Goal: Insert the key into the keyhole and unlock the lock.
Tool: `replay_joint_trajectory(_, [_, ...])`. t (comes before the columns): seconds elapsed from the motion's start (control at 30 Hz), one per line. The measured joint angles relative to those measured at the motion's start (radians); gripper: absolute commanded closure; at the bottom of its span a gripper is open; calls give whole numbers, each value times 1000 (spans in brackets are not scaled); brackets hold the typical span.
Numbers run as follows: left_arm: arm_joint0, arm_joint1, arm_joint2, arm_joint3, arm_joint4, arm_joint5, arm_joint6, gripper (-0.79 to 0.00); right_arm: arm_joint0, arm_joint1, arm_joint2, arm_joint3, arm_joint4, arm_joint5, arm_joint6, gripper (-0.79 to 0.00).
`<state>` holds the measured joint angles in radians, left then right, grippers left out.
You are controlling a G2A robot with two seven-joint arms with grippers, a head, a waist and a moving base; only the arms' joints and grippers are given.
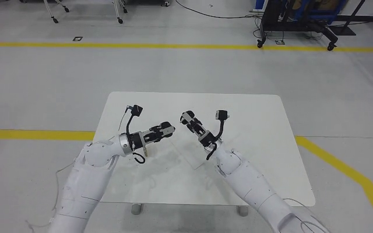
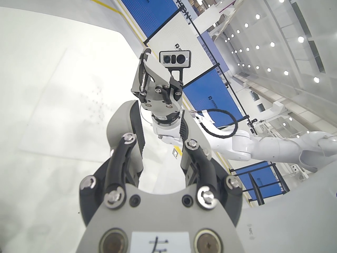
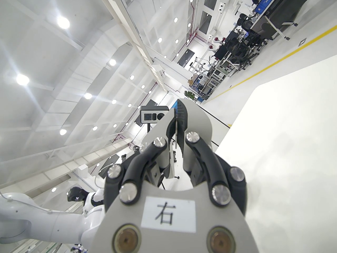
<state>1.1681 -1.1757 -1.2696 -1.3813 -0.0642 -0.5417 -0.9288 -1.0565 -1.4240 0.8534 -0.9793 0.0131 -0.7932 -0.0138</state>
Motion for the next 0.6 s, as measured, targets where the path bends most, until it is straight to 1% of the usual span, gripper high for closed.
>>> replay_joint_trajectory(0.17, [-3, 0, 20, 2, 21, 8, 25, -286, -14, -7, -5, -21, -37, 22, 1, 0])
replay_joint_trajectory(0.2, [-4, 0, 22, 5, 22, 14, 30, -271, -16, -8, -5, -23, -40, 24, 3, 0])
replay_joint_trajectory(0.27, [-3, 0, 27, 11, 16, 37, 44, -206, -20, -10, -5, -27, -45, 28, 7, 0])
replay_joint_trajectory(0.37, [-3, -1, 35, 16, 15, 71, 61, -154, -24, -14, -4, -32, -58, 39, 9, 0])
replay_joint_trajectory(0.4, [-4, -1, 37, 17, 17, 80, 66, -148, -25, -15, -3, -33, -62, 42, 9, 0])
replay_joint_trajectory(0.43, [-4, -1, 39, 18, 19, 88, 71, -123, -26, -15, -3, -35, -65, 43, 9, 0])
replay_joint_trajectory(0.53, [-5, -1, 44, 19, 18, 103, 80, -83, -28, -18, 1, -36, -76, 46, 7, 0])
replay_joint_trajectory(0.6, [-6, 0, 46, 19, 17, 109, 82, -89, -30, -20, 5, -37, -84, 48, 5, 0])
